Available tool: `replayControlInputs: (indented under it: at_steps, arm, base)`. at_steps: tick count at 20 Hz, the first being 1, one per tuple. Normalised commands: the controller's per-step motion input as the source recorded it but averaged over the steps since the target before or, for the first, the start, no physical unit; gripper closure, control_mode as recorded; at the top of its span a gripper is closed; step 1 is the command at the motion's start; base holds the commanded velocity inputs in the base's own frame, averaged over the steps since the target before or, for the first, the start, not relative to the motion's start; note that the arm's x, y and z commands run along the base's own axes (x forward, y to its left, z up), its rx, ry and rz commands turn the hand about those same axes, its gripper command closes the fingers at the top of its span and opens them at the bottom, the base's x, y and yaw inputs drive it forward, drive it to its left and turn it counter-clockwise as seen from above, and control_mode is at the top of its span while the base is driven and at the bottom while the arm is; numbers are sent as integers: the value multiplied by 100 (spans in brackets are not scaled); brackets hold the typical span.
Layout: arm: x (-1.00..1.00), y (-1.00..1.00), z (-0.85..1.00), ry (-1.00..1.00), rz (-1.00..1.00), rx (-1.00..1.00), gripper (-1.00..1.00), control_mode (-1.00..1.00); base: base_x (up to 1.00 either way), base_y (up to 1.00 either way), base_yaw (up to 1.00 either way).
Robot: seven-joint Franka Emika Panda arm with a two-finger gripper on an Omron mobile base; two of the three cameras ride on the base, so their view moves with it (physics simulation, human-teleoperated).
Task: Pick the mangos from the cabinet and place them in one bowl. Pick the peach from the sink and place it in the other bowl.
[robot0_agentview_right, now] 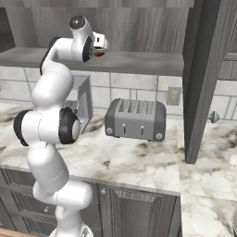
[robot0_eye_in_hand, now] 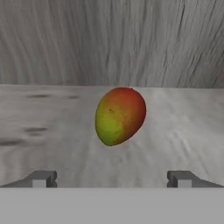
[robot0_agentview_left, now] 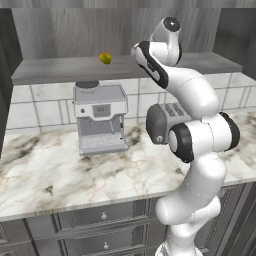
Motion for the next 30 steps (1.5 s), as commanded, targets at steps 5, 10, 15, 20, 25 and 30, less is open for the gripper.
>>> replayControlInputs:
  at_steps: [5, 10, 15, 20, 25, 30]
  arm:
    - [43, 0, -7, 0, 0, 0, -100, -100]
    - [36, 0, -14, 0, 0, 0, -100, -100]
    - [31, 0, -7, 0, 0, 0, -100, -100]
    - [32, 0, 0, 0, 0, 0, -100, -100]
    - [30, 0, 0, 0, 0, 0, 100, -100]
    - [24, 0, 0, 0, 0, 0, 100, -100]
  base:
    - [0, 0, 0]
    - [0, 0, 0]
    - [0, 0, 0]
    - [0, 0, 0]
    - [0, 0, 0]
    - [0, 0, 0]
